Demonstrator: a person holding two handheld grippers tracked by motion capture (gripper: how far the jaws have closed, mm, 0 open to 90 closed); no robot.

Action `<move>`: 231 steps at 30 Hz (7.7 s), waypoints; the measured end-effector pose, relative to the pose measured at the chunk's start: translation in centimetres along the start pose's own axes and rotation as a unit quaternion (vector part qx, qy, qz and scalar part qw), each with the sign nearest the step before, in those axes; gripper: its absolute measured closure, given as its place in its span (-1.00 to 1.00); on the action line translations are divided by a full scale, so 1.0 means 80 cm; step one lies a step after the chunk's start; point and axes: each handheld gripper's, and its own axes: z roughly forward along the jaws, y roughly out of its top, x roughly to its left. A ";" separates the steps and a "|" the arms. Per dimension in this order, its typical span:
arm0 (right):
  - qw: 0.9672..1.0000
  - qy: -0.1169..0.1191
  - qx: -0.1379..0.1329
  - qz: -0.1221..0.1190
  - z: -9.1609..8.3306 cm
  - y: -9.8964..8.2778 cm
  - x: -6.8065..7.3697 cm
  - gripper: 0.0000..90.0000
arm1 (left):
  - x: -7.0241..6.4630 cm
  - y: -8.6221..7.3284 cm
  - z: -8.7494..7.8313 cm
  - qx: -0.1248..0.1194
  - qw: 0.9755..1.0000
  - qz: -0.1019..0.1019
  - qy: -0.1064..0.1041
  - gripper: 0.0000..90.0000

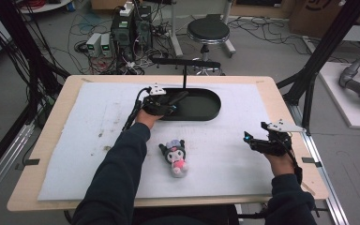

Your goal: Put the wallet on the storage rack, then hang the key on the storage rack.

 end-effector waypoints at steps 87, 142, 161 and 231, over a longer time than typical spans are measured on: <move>0.993 0.111 0.011 -0.036 0.038 0.027 0.089 -0.54 | 0.002 -0.140 -0.278 -0.113 0.977 -0.108 0.145 -0.52; 0.980 0.171 0.085 -0.059 0.106 0.049 0.270 -0.56 | 0.015 -0.149 -0.278 -0.088 0.976 -0.104 0.172 -0.41; 0.960 0.153 0.111 -0.206 0.102 0.055 0.207 -0.25 | 0.017 -0.149 -0.278 -0.086 0.975 -0.104 0.174 -0.41; 0.986 0.106 0.099 -0.081 0.079 0.197 0.052 -0.19 | 0.019 -0.149 -0.275 -0.090 0.976 -0.105 0.170 -0.40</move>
